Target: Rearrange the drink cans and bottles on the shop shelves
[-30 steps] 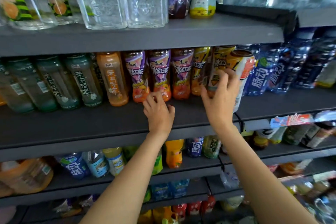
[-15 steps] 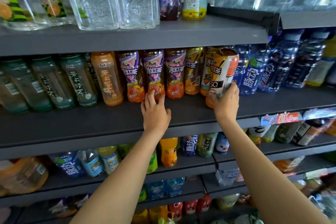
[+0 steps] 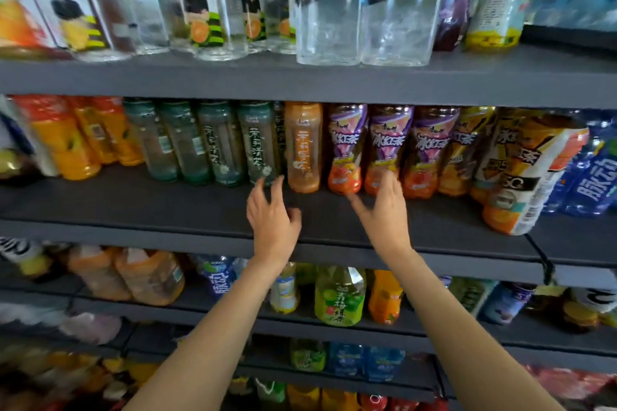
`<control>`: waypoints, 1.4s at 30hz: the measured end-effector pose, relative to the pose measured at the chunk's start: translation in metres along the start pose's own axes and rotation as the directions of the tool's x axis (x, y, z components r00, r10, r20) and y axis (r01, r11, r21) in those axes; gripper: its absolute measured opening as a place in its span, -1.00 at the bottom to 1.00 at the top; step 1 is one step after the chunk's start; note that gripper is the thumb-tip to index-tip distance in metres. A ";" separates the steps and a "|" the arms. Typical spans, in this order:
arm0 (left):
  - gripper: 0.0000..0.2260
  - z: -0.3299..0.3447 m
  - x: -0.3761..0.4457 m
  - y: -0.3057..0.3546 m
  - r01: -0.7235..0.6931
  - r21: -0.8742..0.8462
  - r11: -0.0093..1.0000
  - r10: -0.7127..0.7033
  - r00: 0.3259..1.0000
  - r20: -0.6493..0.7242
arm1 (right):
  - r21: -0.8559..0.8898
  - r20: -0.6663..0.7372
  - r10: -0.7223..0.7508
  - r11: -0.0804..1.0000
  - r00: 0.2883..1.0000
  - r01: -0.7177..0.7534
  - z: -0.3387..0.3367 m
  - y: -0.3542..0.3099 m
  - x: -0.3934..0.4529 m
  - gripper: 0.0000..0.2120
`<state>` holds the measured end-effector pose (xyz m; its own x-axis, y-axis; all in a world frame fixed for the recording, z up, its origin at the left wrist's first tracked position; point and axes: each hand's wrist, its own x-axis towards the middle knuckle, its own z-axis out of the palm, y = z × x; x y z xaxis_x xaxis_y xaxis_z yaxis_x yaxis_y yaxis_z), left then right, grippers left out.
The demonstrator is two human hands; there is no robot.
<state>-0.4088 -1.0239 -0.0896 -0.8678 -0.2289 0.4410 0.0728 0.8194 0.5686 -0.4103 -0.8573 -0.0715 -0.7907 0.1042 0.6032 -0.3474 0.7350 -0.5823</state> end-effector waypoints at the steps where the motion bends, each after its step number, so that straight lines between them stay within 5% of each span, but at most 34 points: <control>1: -0.49 -0.007 0.003 -0.012 0.013 0.019 1.000 -0.013 1.000 0.011 | 0.011 0.041 0.008 1.000 0.999 -0.009 0.012 -0.004 0.002 -0.48; 7: -0.44 -0.051 0.033 -0.079 -0.026 0.050 0.998 0.016 0.981 0.194 | 0.048 0.138 0.166 0.984 0.976 -0.174 0.087 -0.054 0.034 -0.23; 12: -0.45 -0.059 0.053 -0.107 -0.140 0.103 0.985 0.114 0.968 0.224 | -0.056 -0.080 0.389 0.917 0.918 -0.394 0.116 -0.067 0.048 -0.34; 17: -0.49 -0.058 0.066 -0.121 -0.052 -0.055 0.997 0.059 0.989 0.136 | 0.030 -0.329 0.469 0.873 0.820 -0.487 0.119 -0.072 0.026 -0.32; 25: -0.41 -0.058 0.070 -0.124 -0.071 -0.156 0.985 0.112 0.955 0.275 | -0.069 -0.325 0.434 0.876 0.840 -0.478 0.118 -0.082 0.014 -0.34; 35: -0.44 -0.059 0.070 -0.127 -0.070 -0.244 0.967 0.132 0.960 0.249 | -0.103 -0.291 0.548 0.797 0.784 -0.595 0.144 -0.090 0.042 -0.36; 39: -0.45 -0.056 0.067 -0.126 -0.072 -0.221 0.973 0.126 0.963 0.239 | 0.008 -0.223 0.546 0.829 0.807 -0.559 0.130 -0.098 0.030 -0.39; 42: -0.48 -0.056 0.066 -0.122 -0.085 -0.201 0.976 0.130 0.967 0.219 | 0.138 -0.327 0.454 0.891 0.829 -0.433 0.110 -0.115 -0.011 -0.56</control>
<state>-0.4474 -1.1687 -0.0907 -0.9375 0.0002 0.3479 0.2438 0.7137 0.6567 -0.4167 -1.0163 -0.0714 -0.6481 0.6391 0.4141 -0.0362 0.5174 -0.8550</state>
